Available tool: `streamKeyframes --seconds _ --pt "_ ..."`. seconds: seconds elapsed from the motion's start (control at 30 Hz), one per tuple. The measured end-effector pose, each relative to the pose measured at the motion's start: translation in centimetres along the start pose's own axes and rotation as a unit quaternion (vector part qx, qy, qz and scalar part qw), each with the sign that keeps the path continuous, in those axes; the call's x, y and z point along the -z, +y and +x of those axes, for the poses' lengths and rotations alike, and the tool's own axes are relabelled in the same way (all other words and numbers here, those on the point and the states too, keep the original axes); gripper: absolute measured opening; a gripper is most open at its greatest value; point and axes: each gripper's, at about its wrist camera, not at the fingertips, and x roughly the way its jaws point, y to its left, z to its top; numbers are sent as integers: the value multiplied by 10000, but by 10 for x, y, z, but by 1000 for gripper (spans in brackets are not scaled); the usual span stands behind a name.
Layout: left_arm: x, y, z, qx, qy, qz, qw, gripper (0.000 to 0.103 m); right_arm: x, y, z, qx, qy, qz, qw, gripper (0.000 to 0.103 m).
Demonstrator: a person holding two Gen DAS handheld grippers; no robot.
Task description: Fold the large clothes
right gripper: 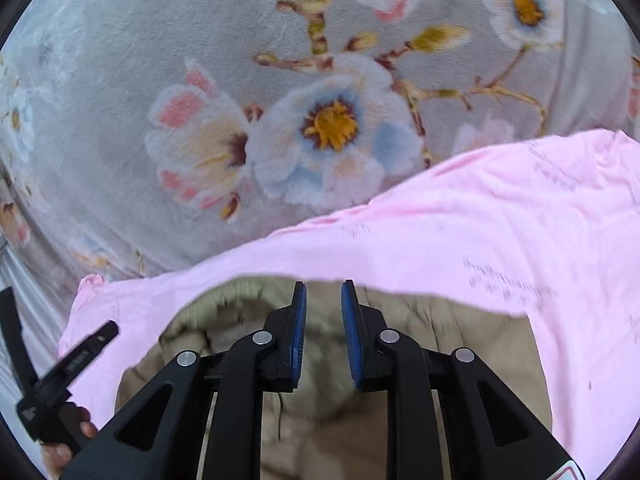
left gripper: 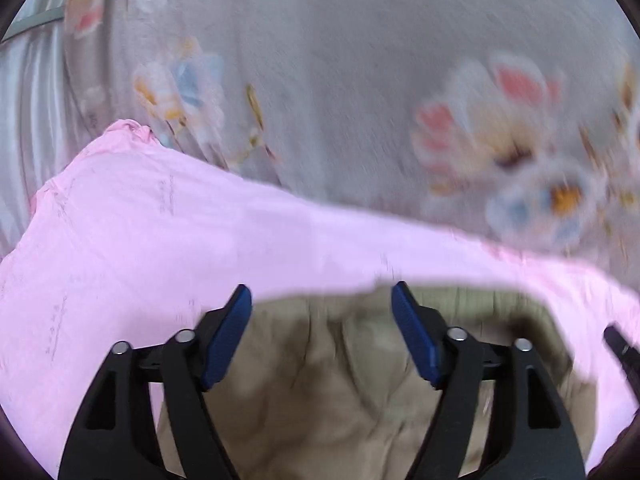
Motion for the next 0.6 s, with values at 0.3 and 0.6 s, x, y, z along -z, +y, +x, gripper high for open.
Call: streamKeyframes --seconds 0.3,0.6 --pt "22 -7 87 65 1299 -218 9913 60 20 1 65 -79 905 -3 9959 20" --pt "63 -20 92 -384 1175 839 9888 62 56 2 73 588 1099 -596 9904 7"
